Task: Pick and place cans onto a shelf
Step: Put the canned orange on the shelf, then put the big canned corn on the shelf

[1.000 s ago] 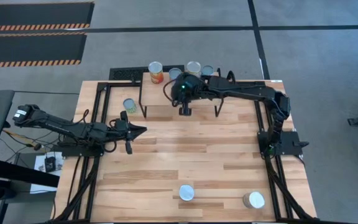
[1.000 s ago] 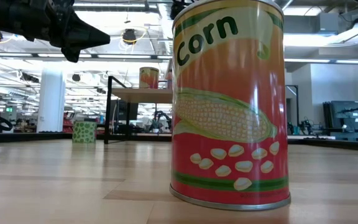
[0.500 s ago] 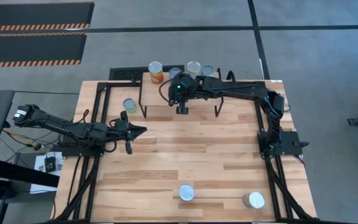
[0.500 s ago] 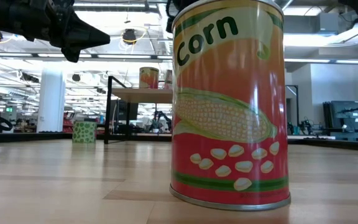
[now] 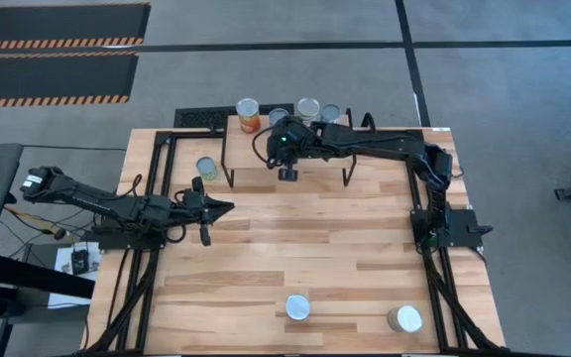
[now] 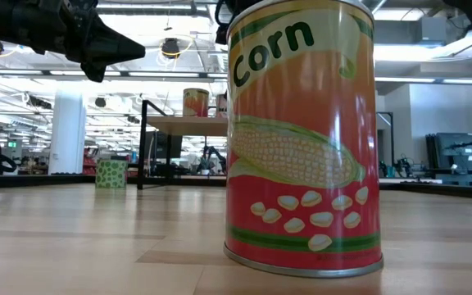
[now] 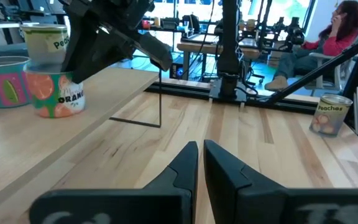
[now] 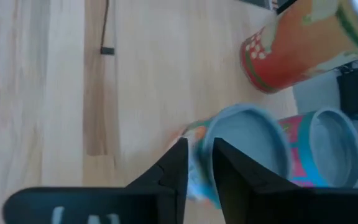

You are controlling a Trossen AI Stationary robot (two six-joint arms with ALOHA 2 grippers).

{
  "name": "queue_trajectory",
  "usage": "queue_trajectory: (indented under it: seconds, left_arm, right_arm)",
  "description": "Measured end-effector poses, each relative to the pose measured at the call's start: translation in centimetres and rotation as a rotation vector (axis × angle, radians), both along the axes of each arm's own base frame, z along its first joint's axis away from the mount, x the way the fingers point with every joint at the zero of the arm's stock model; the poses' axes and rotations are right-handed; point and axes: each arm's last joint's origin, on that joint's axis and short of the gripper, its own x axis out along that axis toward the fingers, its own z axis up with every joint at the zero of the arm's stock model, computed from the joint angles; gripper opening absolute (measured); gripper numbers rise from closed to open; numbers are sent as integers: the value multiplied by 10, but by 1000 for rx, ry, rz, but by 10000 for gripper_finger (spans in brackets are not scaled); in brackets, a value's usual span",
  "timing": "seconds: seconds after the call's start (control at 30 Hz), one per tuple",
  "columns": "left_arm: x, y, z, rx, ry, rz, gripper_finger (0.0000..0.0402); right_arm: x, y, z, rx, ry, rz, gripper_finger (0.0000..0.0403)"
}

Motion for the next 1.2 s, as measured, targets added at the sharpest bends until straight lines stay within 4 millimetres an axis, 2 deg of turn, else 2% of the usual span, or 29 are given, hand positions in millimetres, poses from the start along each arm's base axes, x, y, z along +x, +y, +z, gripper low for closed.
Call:
queue_trajectory:
  seconds: [0.17,0.3,0.43,0.53,0.6,0.73,0.87,1.03,1.2]
  left_arm:
    - [0,0,0,0,0,0,16]
    - [0,0,0,0,3,0,16]
    - [0,0,-2,4,19,0,16]
    - [0,0,-2,4,20,-16,16]
    - [0,-1,-2,12,23,-38,16]
    - [0,-2,-2,23,27,-58,16]
    - [0,-2,-2,23,32,-58,16]
    - [0,-2,-6,7,66,-68,16]
    - [0,-2,-10,4,98,-85,16]
  right_arm:
    - [1,7,7,-26,-14,0,122]
    - [-3,22,24,-79,-28,12,132]
    - [-17,46,38,-52,-32,52,93]
    - [-28,68,28,-30,5,91,35]
    - [-33,84,18,-23,-9,119,11]
    - [-49,123,-2,47,-83,168,19]
    - [-68,169,-21,111,-130,246,7]
    - [-87,230,-29,168,-134,333,15]
    - [-94,281,-38,223,-117,397,21]
